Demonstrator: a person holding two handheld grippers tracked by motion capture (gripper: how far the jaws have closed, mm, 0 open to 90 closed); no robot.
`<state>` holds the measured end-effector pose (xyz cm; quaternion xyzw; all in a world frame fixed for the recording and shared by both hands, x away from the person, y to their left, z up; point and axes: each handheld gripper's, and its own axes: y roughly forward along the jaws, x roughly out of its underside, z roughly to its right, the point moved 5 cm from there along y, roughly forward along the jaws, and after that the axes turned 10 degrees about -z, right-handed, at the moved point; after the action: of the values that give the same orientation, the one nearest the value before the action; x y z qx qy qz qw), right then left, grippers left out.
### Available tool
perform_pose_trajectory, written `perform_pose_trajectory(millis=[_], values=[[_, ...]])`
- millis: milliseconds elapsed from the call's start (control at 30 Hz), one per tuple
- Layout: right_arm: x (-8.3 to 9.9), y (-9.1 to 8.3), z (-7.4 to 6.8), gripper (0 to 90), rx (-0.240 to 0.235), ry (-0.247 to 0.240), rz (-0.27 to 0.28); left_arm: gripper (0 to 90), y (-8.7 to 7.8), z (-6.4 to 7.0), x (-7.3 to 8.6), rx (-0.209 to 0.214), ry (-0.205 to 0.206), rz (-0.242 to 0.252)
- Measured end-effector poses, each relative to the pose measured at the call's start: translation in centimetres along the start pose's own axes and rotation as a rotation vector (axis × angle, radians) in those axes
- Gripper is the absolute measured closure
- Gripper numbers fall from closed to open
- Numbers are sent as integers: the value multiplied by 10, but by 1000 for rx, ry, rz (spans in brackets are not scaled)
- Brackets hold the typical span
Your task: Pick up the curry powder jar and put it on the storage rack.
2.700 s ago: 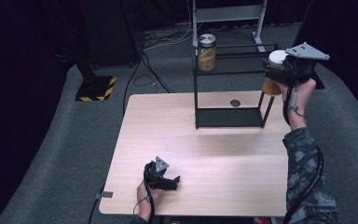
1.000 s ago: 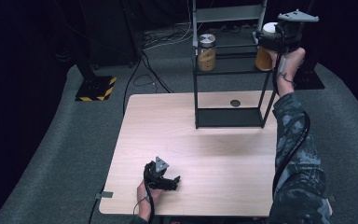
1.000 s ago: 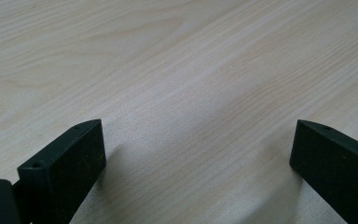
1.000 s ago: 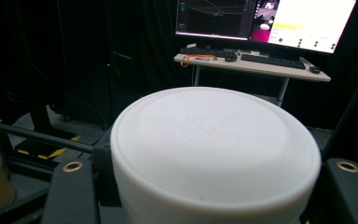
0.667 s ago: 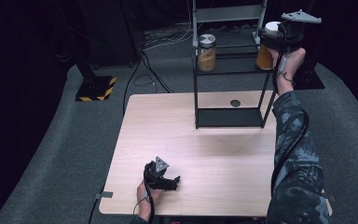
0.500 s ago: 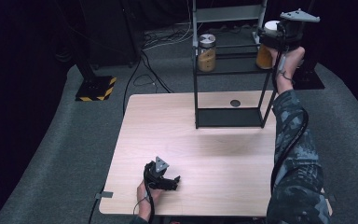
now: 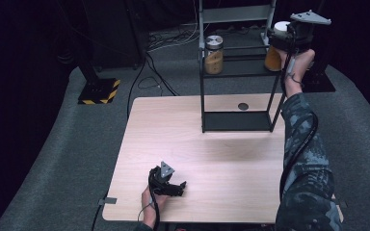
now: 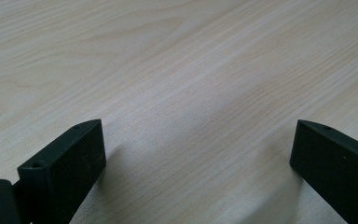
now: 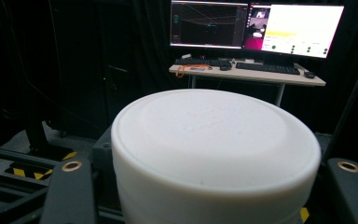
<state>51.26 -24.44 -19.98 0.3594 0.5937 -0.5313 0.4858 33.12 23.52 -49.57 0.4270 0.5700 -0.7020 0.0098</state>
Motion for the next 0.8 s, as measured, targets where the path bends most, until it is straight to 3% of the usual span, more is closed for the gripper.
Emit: perform_pose_trajectory(millis=[100,133,233,433,500,533,600,633,667,733,800], values=[[0,-2,0,316,2,6,-3,27,0,0,0,0,0,0],[2,-4,-2,169,13,-10,-3,27,0,0,0,-1,0,0],[4,-11,-2,36,6,-17,-19,28,0,0,0,0,-2,-1],[18,-37,-4,0,7,-43,-17,27,0,0,0,-4,-1,-1],[39,-59,-4,0,-7,-64,-17,26,0,1,0,-4,-4,1],[39,-59,-4,0,-7,-64,-17,26,0,1,0,-4,-4,1],[72,-83,-4,0,-29,-77,-33,26,0,1,0,-5,-5,3],[72,-83,-4,0,-29,-77,-33,25,0,1,0,-5,-5,3],[101,-97,-4,0,-44,-85,-59,25,0,1,0,-6,-7,4],[134,-108,-5,0,-55,-79,-98,25,0,1,0,-7,-8,3],[172,-118,-4,0,-64,-42,-127,24,0,1,0,-7,-10,3]])
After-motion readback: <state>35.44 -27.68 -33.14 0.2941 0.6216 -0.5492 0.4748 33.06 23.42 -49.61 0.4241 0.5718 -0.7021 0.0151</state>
